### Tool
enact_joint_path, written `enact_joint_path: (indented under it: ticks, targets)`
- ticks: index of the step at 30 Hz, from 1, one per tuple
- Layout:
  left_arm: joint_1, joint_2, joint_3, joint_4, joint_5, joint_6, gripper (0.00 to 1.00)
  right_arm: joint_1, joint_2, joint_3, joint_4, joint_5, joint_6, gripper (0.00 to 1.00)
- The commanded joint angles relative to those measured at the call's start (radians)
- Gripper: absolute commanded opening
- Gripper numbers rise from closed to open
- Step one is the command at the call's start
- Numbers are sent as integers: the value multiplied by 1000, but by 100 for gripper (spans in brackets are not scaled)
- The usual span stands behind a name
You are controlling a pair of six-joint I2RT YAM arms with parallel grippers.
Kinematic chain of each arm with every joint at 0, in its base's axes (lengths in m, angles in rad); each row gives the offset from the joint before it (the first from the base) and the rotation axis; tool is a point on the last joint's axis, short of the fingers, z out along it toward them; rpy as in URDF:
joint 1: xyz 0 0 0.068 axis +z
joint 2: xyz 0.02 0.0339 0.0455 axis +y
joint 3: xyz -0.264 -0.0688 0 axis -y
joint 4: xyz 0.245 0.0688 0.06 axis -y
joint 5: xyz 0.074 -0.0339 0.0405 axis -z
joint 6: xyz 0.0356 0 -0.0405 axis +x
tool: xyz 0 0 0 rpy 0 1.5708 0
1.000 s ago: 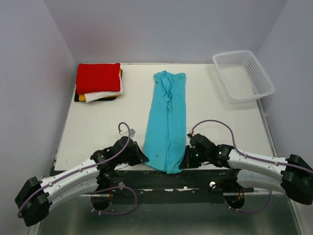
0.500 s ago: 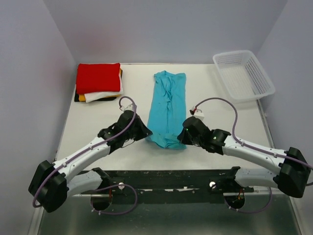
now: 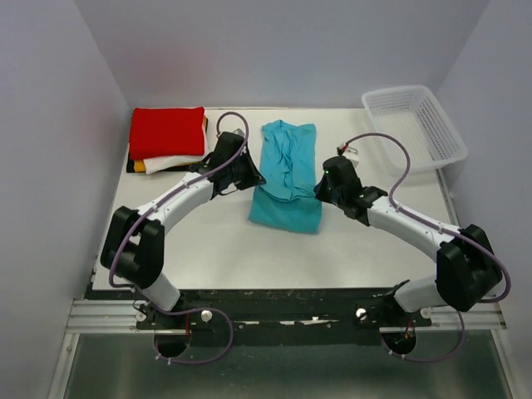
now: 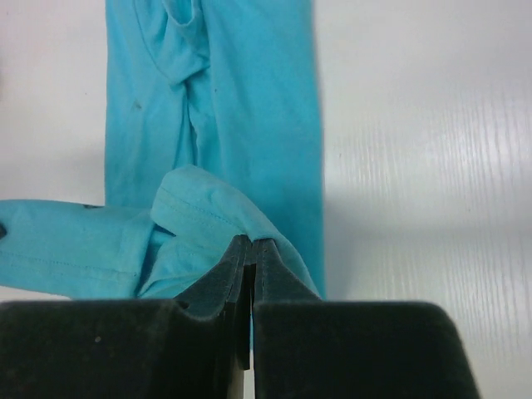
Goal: Fold and stack the t-shirts
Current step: Fold the folded rectangular tshirt in 1/3 of the way
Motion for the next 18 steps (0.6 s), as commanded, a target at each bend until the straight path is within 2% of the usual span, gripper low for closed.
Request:
enact_joint_path:
  ticks: [1, 9, 14, 17, 18]
  targets:
    - [41, 111, 117, -62, 66, 59, 0, -58, 80, 63, 151, -65, -138, 1]
    - [93, 259, 264, -104, 72, 92, 0, -160, 268, 160, 188, -197, -160, 1]
    - [101, 357, 330, -110, 99, 105, 7, -190, 337, 179, 241, -189, -146, 1]
    - [112, 405, 368, -116, 113, 116, 19, -209, 384, 197, 259, -202, -138, 4]
    - [115, 419, 386, -123, 119, 123, 31, -215, 400, 206, 266, -220, -138, 11]
